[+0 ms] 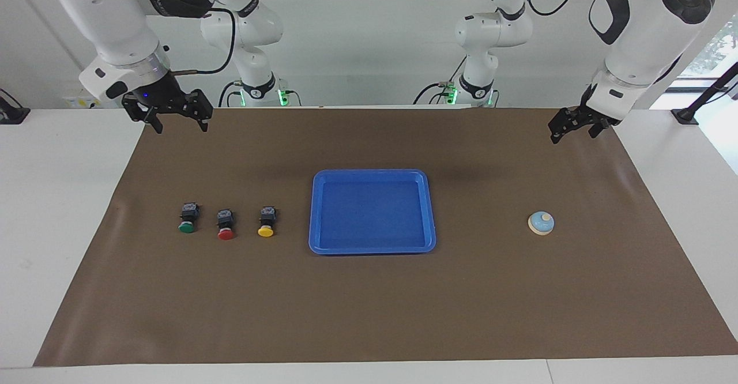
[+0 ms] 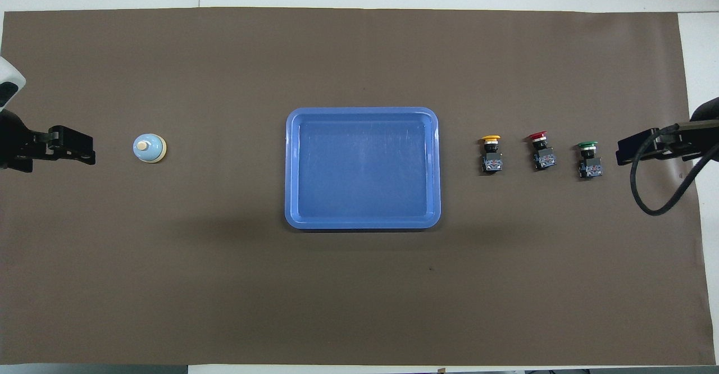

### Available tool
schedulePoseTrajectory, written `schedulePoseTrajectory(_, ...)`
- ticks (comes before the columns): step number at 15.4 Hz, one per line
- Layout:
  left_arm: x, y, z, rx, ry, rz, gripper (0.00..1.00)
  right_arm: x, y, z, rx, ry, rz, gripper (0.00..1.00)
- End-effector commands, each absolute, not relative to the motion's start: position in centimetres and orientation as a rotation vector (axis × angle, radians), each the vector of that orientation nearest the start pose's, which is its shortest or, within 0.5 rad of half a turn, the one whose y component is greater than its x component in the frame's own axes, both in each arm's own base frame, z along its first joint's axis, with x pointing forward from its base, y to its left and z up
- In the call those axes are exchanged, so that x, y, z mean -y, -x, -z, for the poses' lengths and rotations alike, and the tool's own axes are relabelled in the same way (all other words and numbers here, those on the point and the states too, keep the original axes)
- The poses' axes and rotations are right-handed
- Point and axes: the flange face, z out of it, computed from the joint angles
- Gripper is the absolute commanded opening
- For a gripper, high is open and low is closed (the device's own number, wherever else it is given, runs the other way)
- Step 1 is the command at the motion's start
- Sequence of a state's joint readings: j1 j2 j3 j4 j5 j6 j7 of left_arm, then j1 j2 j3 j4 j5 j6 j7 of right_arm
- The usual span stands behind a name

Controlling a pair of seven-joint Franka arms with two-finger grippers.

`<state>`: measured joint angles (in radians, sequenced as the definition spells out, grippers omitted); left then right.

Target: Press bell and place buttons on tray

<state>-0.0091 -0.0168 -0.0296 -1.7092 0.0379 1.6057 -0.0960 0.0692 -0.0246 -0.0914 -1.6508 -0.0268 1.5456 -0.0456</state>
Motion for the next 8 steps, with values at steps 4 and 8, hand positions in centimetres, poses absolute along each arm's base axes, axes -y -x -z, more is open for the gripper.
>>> schedulePoseTrajectory(4,1.3,-54.1,-57.7,0.099,3.106,-0.097,1.00,6.3,-54.3,-59.9,-0.061,3.150,-0.060,1.00)
schedulePoseTrajectory(8,1.1,-54.1,-57.7,0.104,3.106,-0.097,1.00,11.7,-55.6,-57.4,-0.103,3.144,-0.043,1.00)
